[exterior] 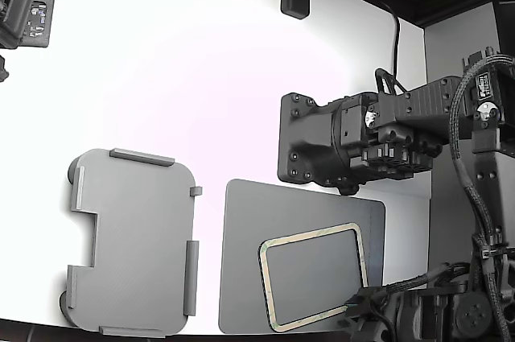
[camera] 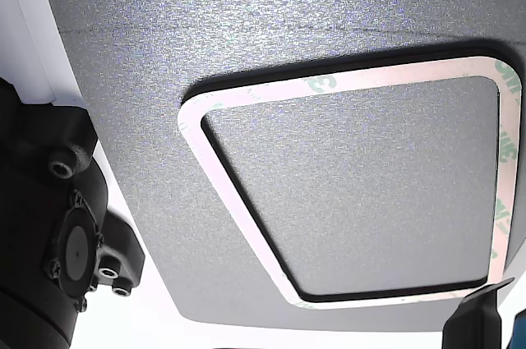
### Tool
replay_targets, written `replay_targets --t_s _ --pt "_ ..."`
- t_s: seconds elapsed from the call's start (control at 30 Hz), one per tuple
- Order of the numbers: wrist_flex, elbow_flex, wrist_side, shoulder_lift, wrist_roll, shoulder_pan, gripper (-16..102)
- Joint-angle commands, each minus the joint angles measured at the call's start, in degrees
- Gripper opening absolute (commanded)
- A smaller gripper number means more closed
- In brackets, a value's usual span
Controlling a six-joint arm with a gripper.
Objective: Grab top frame and put it into gray box.
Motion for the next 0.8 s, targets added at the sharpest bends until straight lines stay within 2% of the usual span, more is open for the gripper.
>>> replay_targets --t_s 0.0,0.07,0.37,0.6,0.77 --pt "-0.2 -1.7 0.4 0.6 -1.8 0.1 75" --pt "-0.6 -1.0 -0.7 0.5 -5.5 0.1 84" --pt "-3.2 0.0 -7.1 0.3 -10.2 0.1 100" --pt "-1.8 -2.5 -5.0 -2.8 -13.7 2.0 100" --pt "-2.3 -2.2 -5.4 -3.3 -20.5 2.1 100"
